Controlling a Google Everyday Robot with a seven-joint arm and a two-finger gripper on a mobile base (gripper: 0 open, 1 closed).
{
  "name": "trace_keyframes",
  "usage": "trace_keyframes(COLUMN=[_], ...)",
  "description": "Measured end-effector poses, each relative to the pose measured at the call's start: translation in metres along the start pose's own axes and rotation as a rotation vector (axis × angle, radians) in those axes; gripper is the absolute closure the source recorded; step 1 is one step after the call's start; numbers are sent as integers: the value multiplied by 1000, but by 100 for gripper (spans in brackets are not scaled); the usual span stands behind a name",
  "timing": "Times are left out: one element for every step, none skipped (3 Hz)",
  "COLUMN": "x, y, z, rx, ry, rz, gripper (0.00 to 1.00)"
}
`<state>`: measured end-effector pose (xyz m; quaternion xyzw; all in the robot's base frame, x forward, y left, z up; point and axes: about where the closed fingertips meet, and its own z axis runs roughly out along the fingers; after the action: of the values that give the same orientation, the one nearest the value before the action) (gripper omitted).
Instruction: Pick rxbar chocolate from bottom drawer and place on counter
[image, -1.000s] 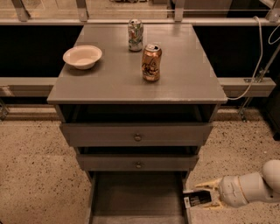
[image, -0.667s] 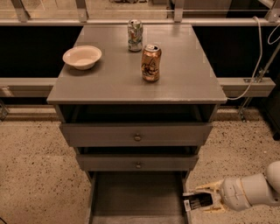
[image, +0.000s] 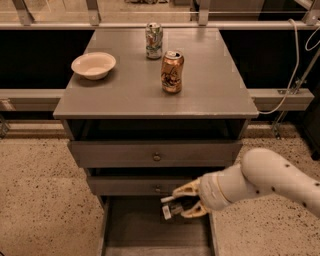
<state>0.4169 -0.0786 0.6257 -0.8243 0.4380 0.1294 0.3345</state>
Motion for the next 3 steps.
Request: trace_keyframes(x=[-15, -7, 9], y=[-73, -123, -125], z=[12, -25, -49], rx=[9, 96, 182], ry=[21, 86, 99], rz=[-69, -60, -43], gripper=[100, 100, 100])
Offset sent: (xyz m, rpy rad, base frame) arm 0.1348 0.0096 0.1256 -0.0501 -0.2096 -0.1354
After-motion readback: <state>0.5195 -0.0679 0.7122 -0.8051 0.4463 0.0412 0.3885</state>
